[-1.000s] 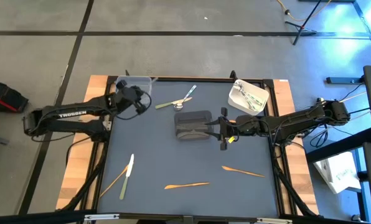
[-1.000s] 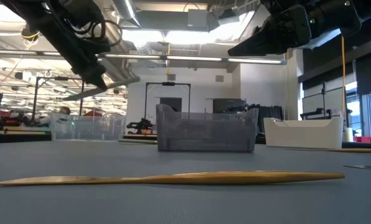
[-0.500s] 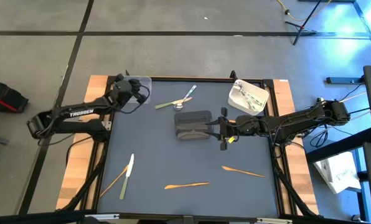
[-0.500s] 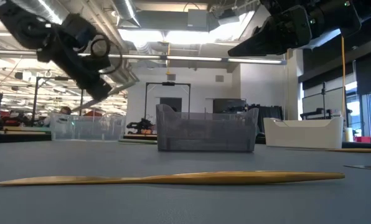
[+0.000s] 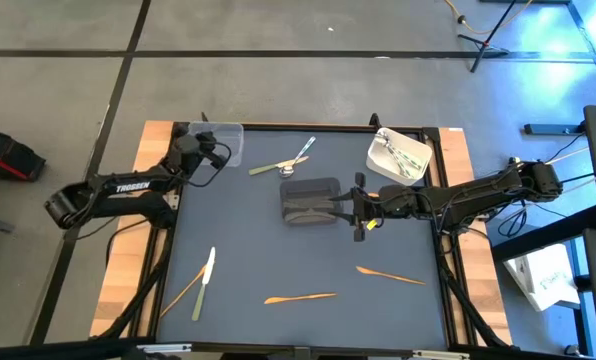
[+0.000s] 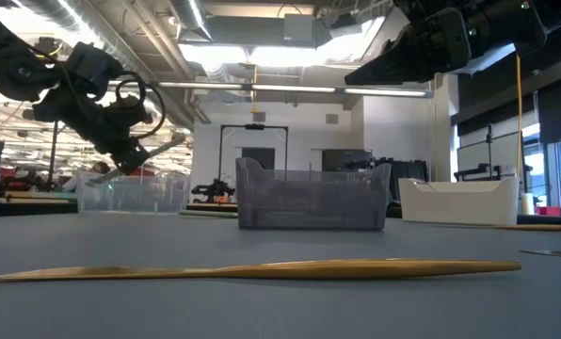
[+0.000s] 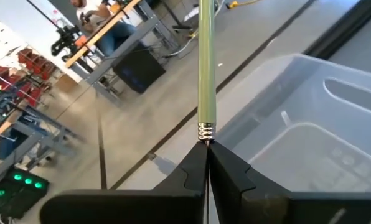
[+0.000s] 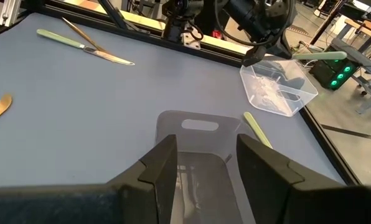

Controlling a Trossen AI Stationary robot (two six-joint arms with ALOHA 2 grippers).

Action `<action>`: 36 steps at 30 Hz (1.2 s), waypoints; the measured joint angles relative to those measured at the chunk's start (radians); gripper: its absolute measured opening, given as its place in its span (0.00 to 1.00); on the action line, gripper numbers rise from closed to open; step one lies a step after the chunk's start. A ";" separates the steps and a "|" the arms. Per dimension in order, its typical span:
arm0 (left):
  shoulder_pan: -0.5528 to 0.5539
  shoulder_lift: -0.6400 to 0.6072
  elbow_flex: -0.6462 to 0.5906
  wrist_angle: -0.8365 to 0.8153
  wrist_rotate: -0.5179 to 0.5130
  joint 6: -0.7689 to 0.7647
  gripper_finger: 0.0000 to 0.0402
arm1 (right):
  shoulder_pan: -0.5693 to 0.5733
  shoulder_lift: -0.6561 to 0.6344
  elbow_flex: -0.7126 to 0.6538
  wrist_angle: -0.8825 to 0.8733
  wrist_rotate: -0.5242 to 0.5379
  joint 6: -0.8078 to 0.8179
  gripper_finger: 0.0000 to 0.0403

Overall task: Sort silverware by color (type)
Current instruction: Put the green knife into the transparent bin

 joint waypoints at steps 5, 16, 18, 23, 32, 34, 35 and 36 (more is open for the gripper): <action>0.001 0.000 -0.005 -0.012 0.014 0.023 0.06 | 0.000 0.000 0.000 0.000 0.000 0.000 0.38; -0.011 -0.016 0.026 -0.043 -0.005 -0.020 0.21 | 0.000 0.000 0.000 0.000 0.000 0.000 0.38; -0.036 -0.035 0.054 -0.062 -0.002 -0.053 0.26 | 0.000 0.000 0.000 0.000 0.000 0.000 0.38; -0.122 -0.087 0.142 -0.163 0.133 -0.151 0.32 | 0.000 0.000 0.000 0.000 0.000 0.000 0.38; -0.285 -0.056 0.181 -0.121 0.502 -0.335 0.33 | 0.000 0.000 0.000 -0.001 0.000 0.027 0.38; -0.321 -0.027 0.181 -0.120 0.505 -0.356 0.33 | 0.000 0.000 0.000 -0.002 0.000 0.031 0.38; -0.337 -0.008 0.181 -0.108 0.501 -0.365 0.33 | 0.000 0.000 0.000 -0.002 0.000 0.032 0.38; -0.353 0.019 0.182 -0.093 0.489 -0.369 0.33 | 0.000 0.000 0.000 -0.002 0.000 0.032 0.38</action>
